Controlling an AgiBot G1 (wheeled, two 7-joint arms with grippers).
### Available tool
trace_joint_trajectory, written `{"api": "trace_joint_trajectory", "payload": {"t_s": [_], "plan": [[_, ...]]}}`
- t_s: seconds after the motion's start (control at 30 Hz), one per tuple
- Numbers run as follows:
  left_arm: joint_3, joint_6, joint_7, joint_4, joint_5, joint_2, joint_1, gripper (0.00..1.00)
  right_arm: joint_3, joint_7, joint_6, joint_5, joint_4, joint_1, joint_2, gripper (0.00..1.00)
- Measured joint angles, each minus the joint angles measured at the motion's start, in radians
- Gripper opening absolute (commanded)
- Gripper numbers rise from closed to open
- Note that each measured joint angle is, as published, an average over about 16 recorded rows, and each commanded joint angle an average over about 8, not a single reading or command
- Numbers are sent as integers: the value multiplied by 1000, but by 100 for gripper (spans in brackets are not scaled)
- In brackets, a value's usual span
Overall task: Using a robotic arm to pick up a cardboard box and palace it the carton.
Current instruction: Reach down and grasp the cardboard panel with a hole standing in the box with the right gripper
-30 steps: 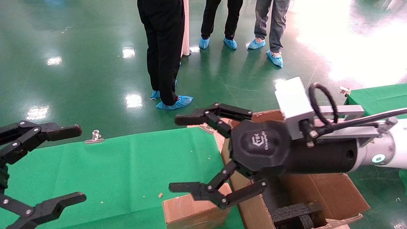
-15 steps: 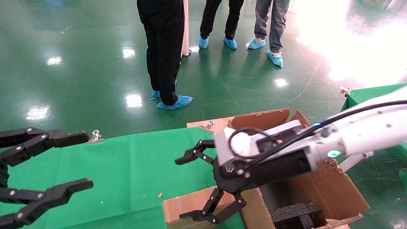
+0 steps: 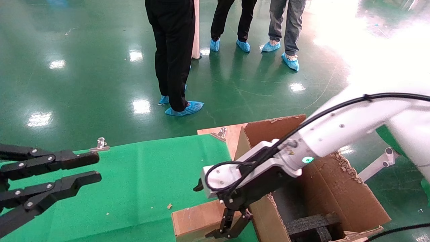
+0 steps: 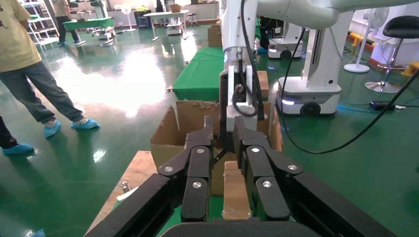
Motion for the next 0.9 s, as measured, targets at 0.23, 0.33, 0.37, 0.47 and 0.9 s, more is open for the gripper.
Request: {"api": "trace_joint_trajectory", "payload": {"t_s": [0.23,0.33,0.37,0.47,0.9], "plan": [[0,0,0,0,0,0,0,0,-81,-37,2,-59,-55,42,-56,100],[0,0,0,0,0,0,0,15,-114,-55,2,-79,-74,58,-77,100],[0,0,0,0,0,0,0,27,-123,-60,2,-84,-79,62,-82,100],[0,0,0,0,0,0,0,65,-152,-77,2,-99,-93,76,-100,100],[0,0,0,0,-1,0,0,100,-205,-107,2,-124,-112,100,-129,0]]}}
